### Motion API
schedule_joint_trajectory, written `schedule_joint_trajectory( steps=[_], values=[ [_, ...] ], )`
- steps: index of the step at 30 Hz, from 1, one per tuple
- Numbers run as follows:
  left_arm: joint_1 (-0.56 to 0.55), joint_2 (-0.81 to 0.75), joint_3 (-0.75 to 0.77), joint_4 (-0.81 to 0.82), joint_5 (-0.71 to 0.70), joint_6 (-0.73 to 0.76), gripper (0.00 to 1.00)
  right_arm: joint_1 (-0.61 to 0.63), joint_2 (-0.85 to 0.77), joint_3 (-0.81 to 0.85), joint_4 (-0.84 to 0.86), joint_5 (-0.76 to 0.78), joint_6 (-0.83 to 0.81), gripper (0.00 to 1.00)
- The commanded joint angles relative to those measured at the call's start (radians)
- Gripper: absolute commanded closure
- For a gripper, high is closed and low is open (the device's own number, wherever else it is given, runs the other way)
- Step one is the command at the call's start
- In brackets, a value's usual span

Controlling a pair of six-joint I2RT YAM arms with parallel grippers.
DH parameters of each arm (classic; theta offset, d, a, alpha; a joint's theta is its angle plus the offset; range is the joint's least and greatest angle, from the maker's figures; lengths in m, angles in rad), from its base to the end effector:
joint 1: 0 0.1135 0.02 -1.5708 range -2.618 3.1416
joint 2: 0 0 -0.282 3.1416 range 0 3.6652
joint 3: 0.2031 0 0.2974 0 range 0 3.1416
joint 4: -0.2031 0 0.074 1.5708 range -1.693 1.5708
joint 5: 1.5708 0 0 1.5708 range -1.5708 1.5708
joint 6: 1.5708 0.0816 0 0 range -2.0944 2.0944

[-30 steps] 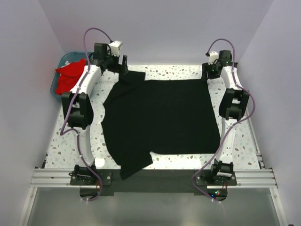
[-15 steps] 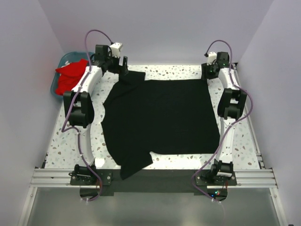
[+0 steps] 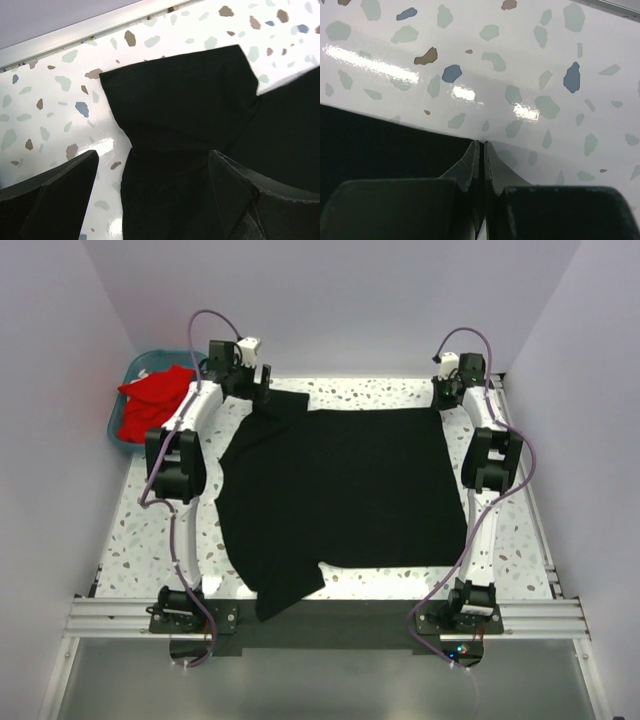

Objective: Fold and stack the t-shirts
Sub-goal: Fold the tshirt

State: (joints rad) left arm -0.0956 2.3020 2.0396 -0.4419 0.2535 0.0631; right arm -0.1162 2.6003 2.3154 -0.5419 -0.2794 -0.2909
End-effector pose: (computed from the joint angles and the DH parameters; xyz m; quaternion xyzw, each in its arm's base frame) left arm 0.6170 -0.0797 0.2067 0.1243 0.8933 -0.1215 0.4145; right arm 0.6595 -0.0543 0.1223 -0.1309 0.9146 0.0543 0.3787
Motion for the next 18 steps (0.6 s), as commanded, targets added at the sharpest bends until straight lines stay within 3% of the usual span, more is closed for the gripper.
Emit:
schedule_joint_trajectory(
  steps=[1,9,18],
  values=[
    [0.016,0.068,0.102,0.005,-0.049,0.009,0.04,0.0,-0.02,-0.034,0.019,-0.012,-0.017,1.0],
    [0.016,0.178,0.171,0.068,-0.166,0.043,0.11,0.0,-0.063,-0.076,0.013,-0.026,-0.028,1.0],
    [0.016,0.257,0.198,0.152,-0.138,0.038,0.15,0.001,-0.092,-0.1,0.008,-0.011,-0.039,1.0]
  ],
)
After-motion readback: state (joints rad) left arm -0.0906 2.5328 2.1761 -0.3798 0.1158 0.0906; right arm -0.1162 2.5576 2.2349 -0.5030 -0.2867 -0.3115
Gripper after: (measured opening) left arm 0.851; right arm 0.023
